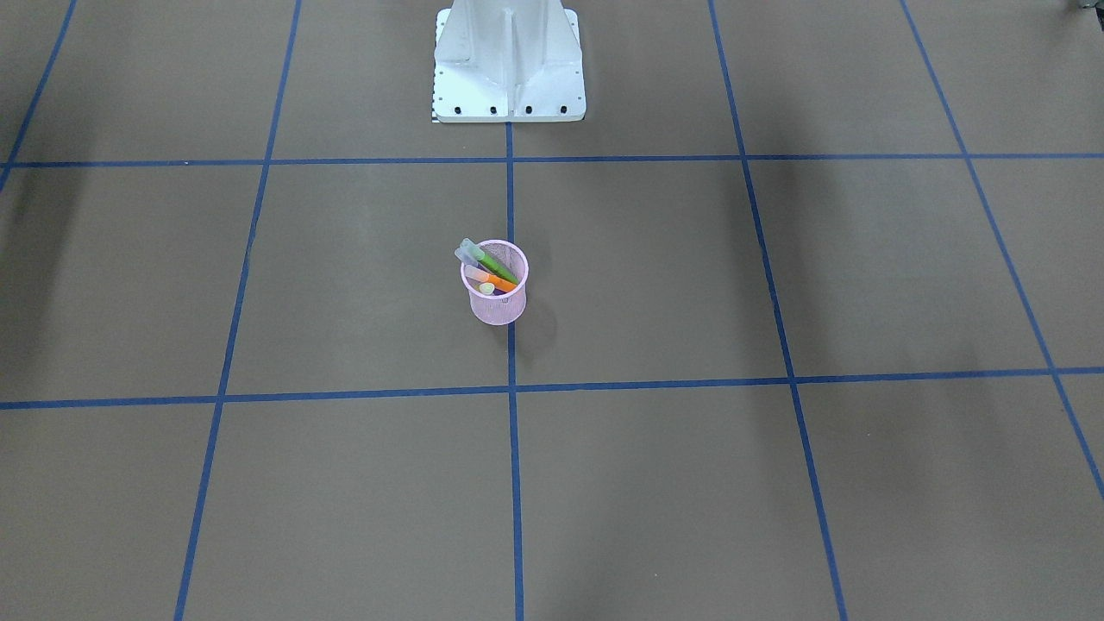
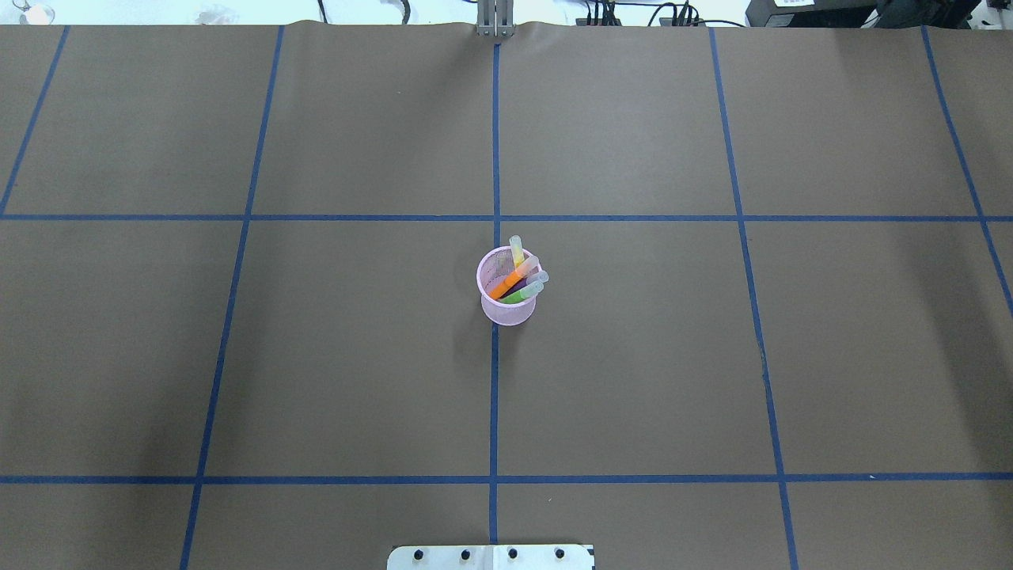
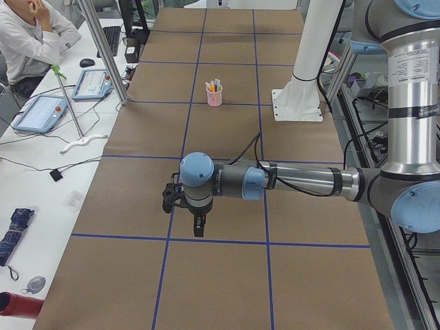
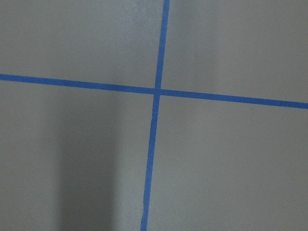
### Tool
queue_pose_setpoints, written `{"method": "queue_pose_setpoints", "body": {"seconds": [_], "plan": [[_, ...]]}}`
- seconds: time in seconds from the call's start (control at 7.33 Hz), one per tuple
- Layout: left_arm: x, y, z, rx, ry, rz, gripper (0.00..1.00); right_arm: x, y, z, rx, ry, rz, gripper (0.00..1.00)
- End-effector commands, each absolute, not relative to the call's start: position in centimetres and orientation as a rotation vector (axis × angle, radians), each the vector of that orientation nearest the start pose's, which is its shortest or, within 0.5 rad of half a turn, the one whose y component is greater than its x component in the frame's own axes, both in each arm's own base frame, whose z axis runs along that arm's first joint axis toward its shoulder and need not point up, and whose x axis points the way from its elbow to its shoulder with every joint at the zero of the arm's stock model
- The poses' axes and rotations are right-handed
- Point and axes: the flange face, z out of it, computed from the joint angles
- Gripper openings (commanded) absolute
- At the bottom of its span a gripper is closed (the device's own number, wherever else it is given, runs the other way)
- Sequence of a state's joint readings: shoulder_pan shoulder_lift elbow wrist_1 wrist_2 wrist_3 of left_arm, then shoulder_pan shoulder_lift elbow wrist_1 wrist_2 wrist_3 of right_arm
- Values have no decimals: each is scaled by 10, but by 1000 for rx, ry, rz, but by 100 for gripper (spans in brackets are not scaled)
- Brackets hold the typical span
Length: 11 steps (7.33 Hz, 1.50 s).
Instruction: Collect pens into pen holder
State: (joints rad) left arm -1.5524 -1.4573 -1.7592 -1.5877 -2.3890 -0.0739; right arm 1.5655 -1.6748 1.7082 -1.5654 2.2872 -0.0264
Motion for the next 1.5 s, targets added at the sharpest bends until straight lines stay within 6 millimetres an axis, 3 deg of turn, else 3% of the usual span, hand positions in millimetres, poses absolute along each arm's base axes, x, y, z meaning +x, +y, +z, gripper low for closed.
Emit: {"method": "queue_pose_setpoints", "body": {"seconds": [0.0, 1.36], "plan": [[-52, -449, 615, 46, 822, -16, 100, 65, -448, 648, 37, -716, -43, 99], [-53, -448, 616, 44, 818, -18, 100, 64, -447, 642, 49, -725, -48, 99]]}}
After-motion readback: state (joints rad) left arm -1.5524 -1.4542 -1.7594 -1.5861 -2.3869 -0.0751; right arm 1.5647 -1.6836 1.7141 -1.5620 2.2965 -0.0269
